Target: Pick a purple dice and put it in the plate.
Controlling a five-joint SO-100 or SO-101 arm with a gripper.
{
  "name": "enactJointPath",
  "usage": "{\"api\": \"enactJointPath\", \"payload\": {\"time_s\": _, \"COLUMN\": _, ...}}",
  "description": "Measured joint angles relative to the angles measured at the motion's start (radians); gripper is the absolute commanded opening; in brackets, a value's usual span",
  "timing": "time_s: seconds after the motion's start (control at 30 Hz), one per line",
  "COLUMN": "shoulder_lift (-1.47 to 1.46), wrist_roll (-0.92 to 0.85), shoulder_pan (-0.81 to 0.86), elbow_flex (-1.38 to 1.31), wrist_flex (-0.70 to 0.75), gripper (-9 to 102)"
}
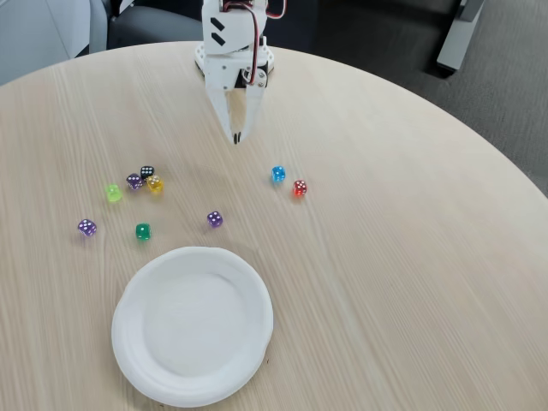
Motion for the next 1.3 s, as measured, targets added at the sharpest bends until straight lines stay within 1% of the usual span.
{"api": "enactJointPath", "payload": {"time_s": 0.8, "shoulder_lift": -0.032, "wrist_roll": -0.018, "shoulder_pan": 0.002, "elbow_flex": 0.000, "wrist_flex": -0.002, "gripper": 1}}
{"api": "enactJointPath", "payload": {"time_s": 0.9, "shoulder_lift": -0.121, "wrist_roll": -0.018, "shoulder_pan": 0.002, "elbow_flex": -0.023, "wrist_flex": -0.002, "gripper": 1}}
{"api": "enactJointPath", "payload": {"time_s": 1.03, "shoulder_lift": -0.333, "wrist_roll": 0.038, "shoulder_pan": -0.002, "elbow_flex": -0.127, "wrist_flex": -0.015, "gripper": 0}}
{"api": "enactJointPath", "payload": {"time_s": 1.3, "shoulder_lift": -0.758, "wrist_roll": 0.160, "shoulder_pan": -0.003, "elbow_flex": -0.411, "wrist_flex": -0.242, "gripper": 0}}
